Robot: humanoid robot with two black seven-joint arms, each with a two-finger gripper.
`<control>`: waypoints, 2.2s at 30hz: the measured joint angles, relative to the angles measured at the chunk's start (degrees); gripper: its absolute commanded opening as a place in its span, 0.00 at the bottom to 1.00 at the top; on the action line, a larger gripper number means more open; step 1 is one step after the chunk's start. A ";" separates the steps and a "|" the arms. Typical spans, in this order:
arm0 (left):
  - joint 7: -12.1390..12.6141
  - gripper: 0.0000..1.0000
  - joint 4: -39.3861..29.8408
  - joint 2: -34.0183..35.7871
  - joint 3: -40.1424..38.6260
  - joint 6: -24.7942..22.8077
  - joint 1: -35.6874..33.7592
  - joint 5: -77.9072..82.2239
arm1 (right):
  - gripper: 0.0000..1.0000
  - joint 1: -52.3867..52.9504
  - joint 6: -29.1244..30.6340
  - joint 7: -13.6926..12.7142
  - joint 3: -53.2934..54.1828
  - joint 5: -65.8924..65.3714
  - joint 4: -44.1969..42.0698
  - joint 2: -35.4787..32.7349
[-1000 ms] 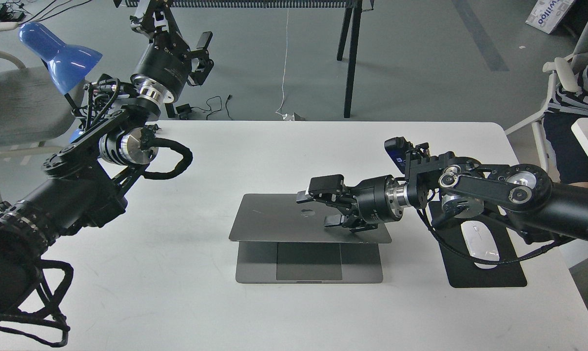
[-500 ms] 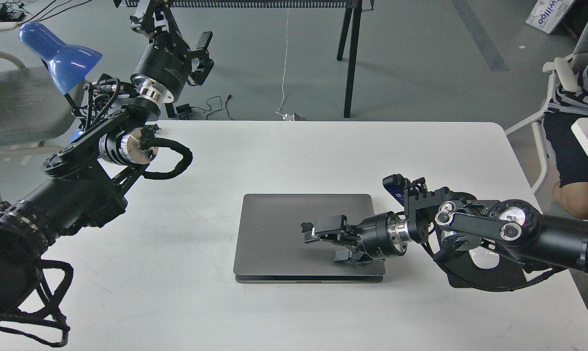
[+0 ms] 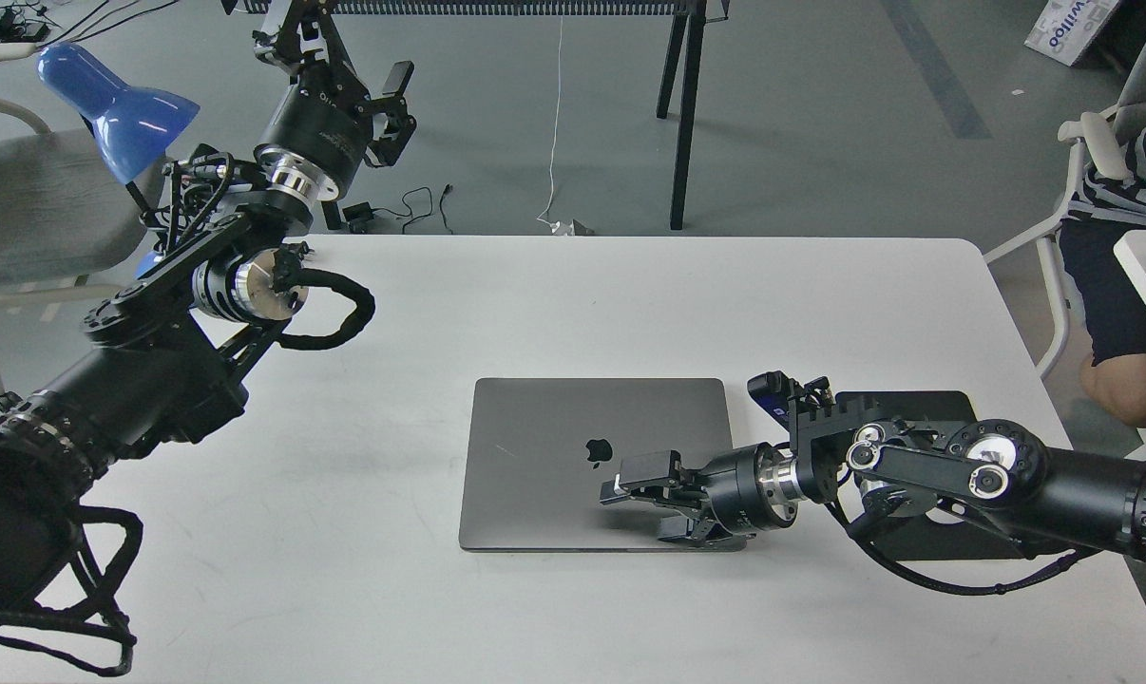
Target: Close notebook with right arm
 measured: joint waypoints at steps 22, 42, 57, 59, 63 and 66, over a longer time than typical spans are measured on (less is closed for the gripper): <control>0.00 1.00 0.00 -0.03 0.08 0.01 0.07 0.00 | 1.00 1.73 1.37 0.22 49.65 12.03 -11.60 -4.16; 0.00 1.00 0.00 0.00 0.08 -0.08 0.08 0.00 | 1.00 -9.98 1.53 1.90 61.35 24.18 -12.15 -4.45; 0.00 1.00 0.00 0.00 0.08 -0.08 0.02 0.00 | 1.00 -11.12 1.53 2.08 62.10 24.27 -12.11 -3.21; 0.00 1.00 0.00 0.00 0.08 -0.08 0.02 0.00 | 1.00 -10.72 1.53 2.10 61.91 24.20 -12.45 -2.93; 0.00 1.00 0.00 0.00 0.08 -0.08 0.07 0.00 | 1.00 -8.57 1.53 2.10 61.46 24.12 -15.09 -1.71; 0.00 1.00 0.00 0.00 0.08 -0.09 0.09 0.00 | 1.00 -6.37 1.53 2.10 61.23 24.12 -18.39 -0.81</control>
